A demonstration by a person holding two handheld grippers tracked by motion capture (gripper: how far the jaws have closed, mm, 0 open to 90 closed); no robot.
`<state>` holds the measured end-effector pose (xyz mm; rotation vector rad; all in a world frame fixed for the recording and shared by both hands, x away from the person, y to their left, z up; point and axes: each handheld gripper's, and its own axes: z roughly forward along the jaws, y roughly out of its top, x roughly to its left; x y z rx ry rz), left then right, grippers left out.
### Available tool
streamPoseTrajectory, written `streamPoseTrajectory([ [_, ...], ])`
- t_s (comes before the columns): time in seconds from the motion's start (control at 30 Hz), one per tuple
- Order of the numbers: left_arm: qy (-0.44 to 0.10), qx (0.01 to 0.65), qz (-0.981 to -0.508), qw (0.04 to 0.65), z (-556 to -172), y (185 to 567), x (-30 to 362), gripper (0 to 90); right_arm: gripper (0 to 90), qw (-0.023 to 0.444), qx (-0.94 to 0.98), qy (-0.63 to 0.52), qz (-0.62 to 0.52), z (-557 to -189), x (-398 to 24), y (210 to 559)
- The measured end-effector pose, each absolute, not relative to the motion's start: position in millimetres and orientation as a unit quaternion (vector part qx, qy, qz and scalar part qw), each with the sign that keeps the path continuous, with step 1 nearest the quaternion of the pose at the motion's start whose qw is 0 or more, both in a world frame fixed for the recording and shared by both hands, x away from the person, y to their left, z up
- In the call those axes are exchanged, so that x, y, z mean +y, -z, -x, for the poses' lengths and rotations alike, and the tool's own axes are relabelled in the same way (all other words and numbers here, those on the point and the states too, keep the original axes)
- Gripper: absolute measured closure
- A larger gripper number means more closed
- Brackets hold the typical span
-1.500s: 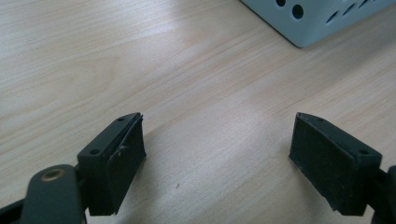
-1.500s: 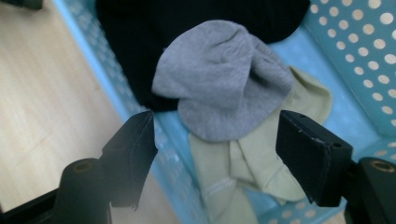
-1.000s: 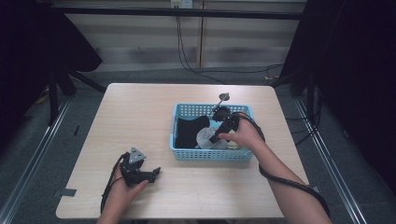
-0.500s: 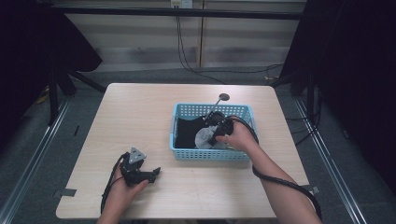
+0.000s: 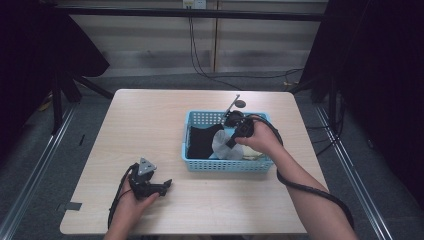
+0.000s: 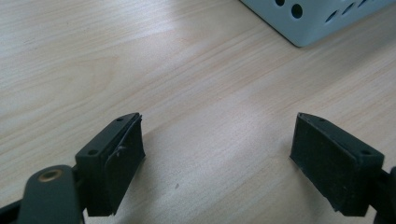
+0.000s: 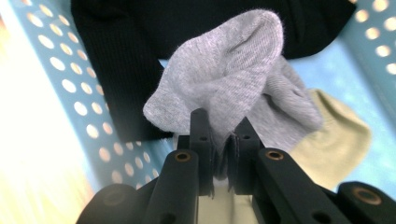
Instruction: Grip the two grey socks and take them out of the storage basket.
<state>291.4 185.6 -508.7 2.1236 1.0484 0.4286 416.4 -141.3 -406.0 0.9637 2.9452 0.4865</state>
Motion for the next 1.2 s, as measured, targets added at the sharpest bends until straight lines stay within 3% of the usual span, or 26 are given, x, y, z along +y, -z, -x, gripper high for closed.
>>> streamPoseTrajectory([
  [1.2, -0.165, 0.407, -0.824, 0.358, -291, 508, 186, 16.5, 80.6, 0.030, 0.935, -0.145, -0.321, -410, -212, 324],
])
